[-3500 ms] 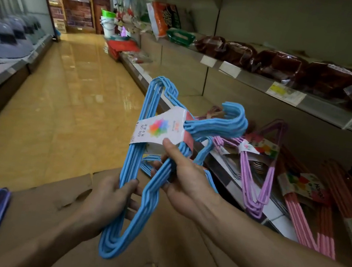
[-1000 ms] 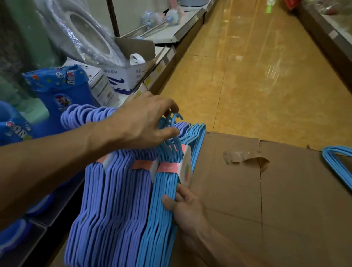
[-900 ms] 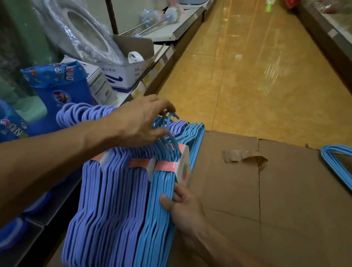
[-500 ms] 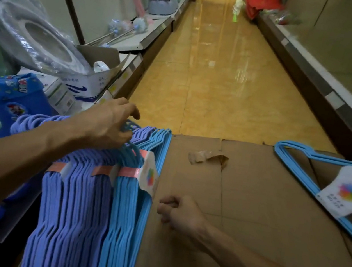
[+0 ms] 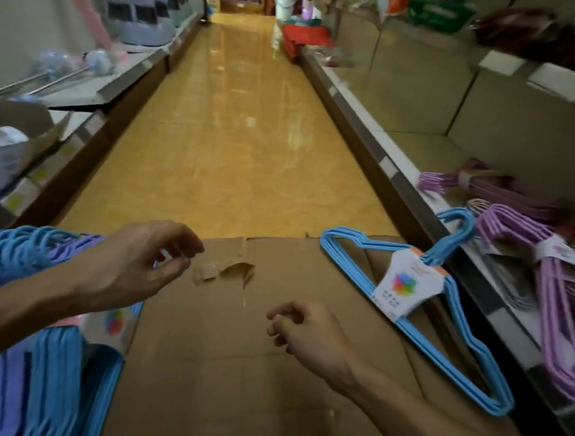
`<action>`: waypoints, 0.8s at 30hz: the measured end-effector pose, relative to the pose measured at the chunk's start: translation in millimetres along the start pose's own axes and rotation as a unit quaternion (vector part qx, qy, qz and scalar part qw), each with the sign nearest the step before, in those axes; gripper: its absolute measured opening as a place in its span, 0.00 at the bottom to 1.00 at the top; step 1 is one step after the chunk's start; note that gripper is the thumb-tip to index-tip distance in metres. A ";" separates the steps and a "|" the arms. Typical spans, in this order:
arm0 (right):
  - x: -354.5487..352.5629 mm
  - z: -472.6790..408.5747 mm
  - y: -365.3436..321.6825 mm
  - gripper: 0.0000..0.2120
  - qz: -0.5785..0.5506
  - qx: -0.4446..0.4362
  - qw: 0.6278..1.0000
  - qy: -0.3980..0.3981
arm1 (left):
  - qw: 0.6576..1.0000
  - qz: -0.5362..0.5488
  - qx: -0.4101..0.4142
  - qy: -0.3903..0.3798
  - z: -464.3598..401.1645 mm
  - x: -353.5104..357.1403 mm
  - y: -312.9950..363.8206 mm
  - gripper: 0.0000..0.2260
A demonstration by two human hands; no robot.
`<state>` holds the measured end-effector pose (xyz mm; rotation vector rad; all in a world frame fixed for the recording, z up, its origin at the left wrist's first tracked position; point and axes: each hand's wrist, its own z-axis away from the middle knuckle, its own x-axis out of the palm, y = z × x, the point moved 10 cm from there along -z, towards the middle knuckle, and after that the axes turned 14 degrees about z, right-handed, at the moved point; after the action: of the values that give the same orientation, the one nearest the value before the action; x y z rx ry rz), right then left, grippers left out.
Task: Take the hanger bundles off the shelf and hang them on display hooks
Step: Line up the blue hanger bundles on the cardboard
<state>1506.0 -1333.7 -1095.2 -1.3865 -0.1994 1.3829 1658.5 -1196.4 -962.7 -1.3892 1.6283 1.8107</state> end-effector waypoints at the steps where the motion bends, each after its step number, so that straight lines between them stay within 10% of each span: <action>1: -9.2 3.2 3.9 0.08 0.002 -0.001 1.000 0.008 | 1.000 0.014 0.003 -0.005 -4.3 7.5 6.9 0.09; 12: -116.7 23.7 69.8 0.06 0.062 0.042 0.988 0.133 | 0.981 0.185 -0.051 0.002 -48.3 57.8 50.9 0.07; 24: -227.4 24.6 178.5 0.22 0.144 0.226 0.928 0.259 | 0.880 0.437 -0.184 0.021 -57.2 124.0 42.9 0.06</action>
<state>1320.4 -1556.6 -1086.5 -1.3600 0.6587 1.1426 1592.1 -1302.7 -1032.0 -0.8317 2.2400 2.7059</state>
